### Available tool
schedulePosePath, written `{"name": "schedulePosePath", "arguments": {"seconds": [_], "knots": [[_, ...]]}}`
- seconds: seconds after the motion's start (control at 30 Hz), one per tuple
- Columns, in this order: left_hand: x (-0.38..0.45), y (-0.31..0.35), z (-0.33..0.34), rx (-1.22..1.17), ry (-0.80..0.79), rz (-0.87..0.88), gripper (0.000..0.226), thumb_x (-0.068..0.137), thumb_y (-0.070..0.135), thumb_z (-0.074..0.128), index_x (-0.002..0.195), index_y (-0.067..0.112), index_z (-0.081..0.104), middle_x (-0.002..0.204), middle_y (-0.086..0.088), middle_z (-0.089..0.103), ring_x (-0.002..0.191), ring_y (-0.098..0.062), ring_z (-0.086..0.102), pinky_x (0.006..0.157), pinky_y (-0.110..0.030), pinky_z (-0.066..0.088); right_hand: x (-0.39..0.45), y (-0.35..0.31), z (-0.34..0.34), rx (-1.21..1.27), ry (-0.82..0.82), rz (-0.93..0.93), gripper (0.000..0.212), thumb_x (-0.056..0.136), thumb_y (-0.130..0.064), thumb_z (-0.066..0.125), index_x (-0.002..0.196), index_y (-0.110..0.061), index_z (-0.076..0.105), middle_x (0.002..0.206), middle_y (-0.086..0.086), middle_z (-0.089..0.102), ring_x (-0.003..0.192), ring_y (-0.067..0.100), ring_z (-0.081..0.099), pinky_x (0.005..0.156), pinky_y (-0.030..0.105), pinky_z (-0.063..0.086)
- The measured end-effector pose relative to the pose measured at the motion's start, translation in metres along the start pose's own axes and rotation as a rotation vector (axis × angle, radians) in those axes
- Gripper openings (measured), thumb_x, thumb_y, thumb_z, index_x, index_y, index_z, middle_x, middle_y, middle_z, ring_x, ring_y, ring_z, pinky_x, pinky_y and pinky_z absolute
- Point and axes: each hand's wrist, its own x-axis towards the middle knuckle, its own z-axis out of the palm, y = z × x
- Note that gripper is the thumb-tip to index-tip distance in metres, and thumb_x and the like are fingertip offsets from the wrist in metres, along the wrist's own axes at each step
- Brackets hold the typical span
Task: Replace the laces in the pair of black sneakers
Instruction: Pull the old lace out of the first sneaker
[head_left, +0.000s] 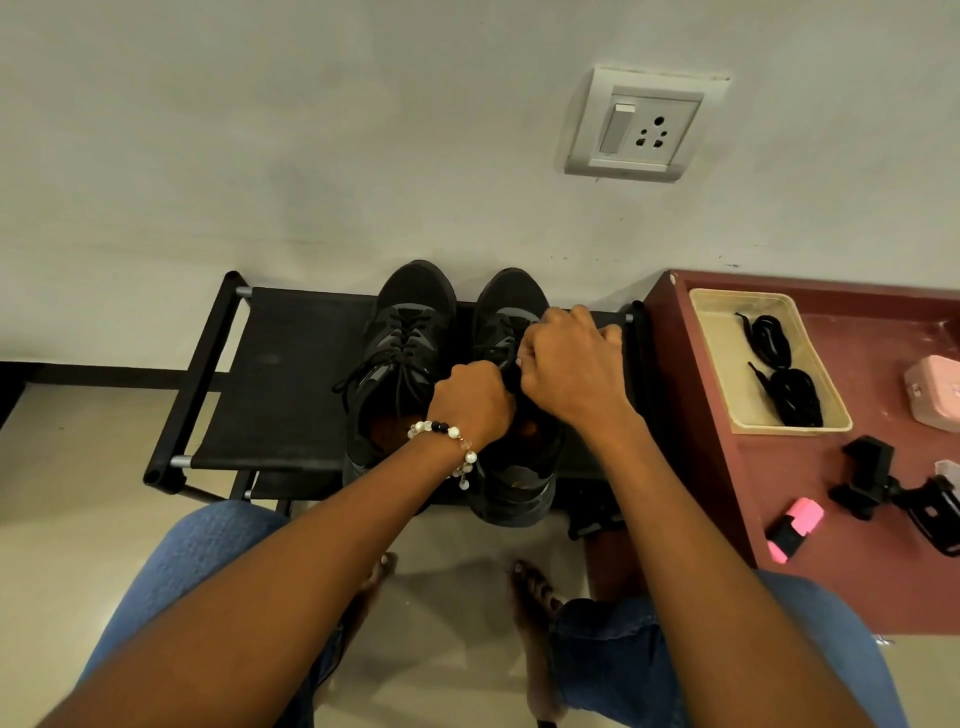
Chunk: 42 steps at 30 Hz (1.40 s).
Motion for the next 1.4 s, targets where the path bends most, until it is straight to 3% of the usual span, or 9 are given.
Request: {"name": "schedulePosePath", "arguments": {"seconds": [0.27,0.37,0.43,0.53,0.63,0.77,0.97,1.27,1.4], "knots": [[0.0,0.0,-0.003,-0.007,-0.002,-0.005,0.023,0.097,0.021,0.047,0.1,0.001,0.057,0.106,-0.019,0.062,0.098,-0.039,0.06,0.07,-0.033,0.04,0.009,0.013,-0.022,1.463,0.157,0.45,0.027,0.099,-0.004,0.043,0.08,-0.017,0.057,0.08,0.0,0.069,0.08,0.018,0.069,0.08,0.034,0.052],[0.0,0.001,-0.003,-0.001,-0.009,-0.001,0.017,0.097,0.02,0.047,0.088,0.006,0.052,0.101,-0.017,0.062,0.093,-0.037,0.061,0.068,-0.033,0.04,0.008,0.02,-0.031,1.859,0.229,0.468,0.029,0.101,-0.002,0.037,0.08,-0.015,0.053,0.07,0.003,0.059,0.06,0.019,0.06,0.07,0.034,0.048],[0.0,0.0,-0.003,0.002,-0.011,-0.003,0.016,0.097,0.02,0.047,0.087,0.007,0.052,0.1,-0.017,0.062,0.091,-0.036,0.061,0.067,-0.033,0.04,0.009,0.022,-0.029,1.748,0.237,0.438,0.025,0.098,0.0,0.042,0.082,-0.015,0.055,0.07,0.002,0.054,0.057,0.013,0.05,0.065,0.032,0.049],[0.001,-0.001,-0.001,-0.008,-0.008,-0.009,0.018,0.096,0.02,0.047,0.094,0.004,0.055,0.104,-0.018,0.062,0.096,-0.039,0.06,0.069,-0.034,0.04,0.01,0.018,-0.014,0.91,0.131,0.197,0.008,0.093,-0.012,0.059,0.092,-0.017,0.065,0.087,-0.003,0.064,0.074,0.007,0.058,0.076,0.028,0.049],[0.001,-0.001,0.0,-0.006,-0.007,-0.005,0.017,0.097,0.021,0.046,0.087,0.008,0.049,0.105,-0.019,0.061,0.096,-0.04,0.06,0.067,-0.035,0.039,0.008,0.011,-0.001,0.277,-0.099,0.016,0.017,0.091,-0.027,0.064,0.106,-0.019,0.068,0.11,0.003,0.06,0.105,0.02,0.055,0.097,0.046,0.044],[-0.001,0.001,-0.002,0.012,-0.005,0.009,0.018,0.097,0.019,0.045,0.081,0.011,0.045,0.1,-0.017,0.061,0.088,-0.035,0.06,0.066,-0.033,0.038,0.002,0.0,-0.002,0.03,-0.066,-0.013,0.021,0.094,-0.027,0.056,0.105,-0.016,0.069,0.114,0.005,0.055,0.114,0.026,0.049,0.096,0.051,0.039],[0.0,0.0,-0.001,0.011,0.001,0.0,0.018,0.096,0.021,0.047,0.088,0.006,0.051,0.104,-0.02,0.061,0.095,-0.04,0.06,0.067,-0.034,0.038,0.002,0.002,-0.005,0.305,0.028,0.089,0.011,0.088,-0.012,0.051,0.088,-0.012,0.062,0.1,0.0,0.056,0.102,0.023,0.053,0.093,0.049,0.04],[-0.001,0.001,-0.001,0.021,0.003,0.008,0.023,0.097,0.022,0.049,0.099,0.001,0.057,0.104,-0.019,0.062,0.096,-0.039,0.06,0.068,-0.033,0.039,0.006,0.017,-0.033,1.76,0.294,0.386,0.024,0.103,-0.006,0.038,0.085,-0.012,0.052,0.072,0.006,0.062,0.061,0.018,0.062,0.062,0.026,0.05],[0.0,0.002,-0.002,0.023,-0.011,0.019,0.017,0.097,0.021,0.048,0.089,0.006,0.052,0.103,-0.018,0.061,0.094,-0.038,0.06,0.069,-0.033,0.039,0.009,0.018,-0.023,1.365,0.284,0.29,0.017,0.095,-0.005,0.052,0.086,-0.017,0.059,0.069,-0.004,0.057,0.061,0.01,0.05,0.064,0.028,0.044]]}}
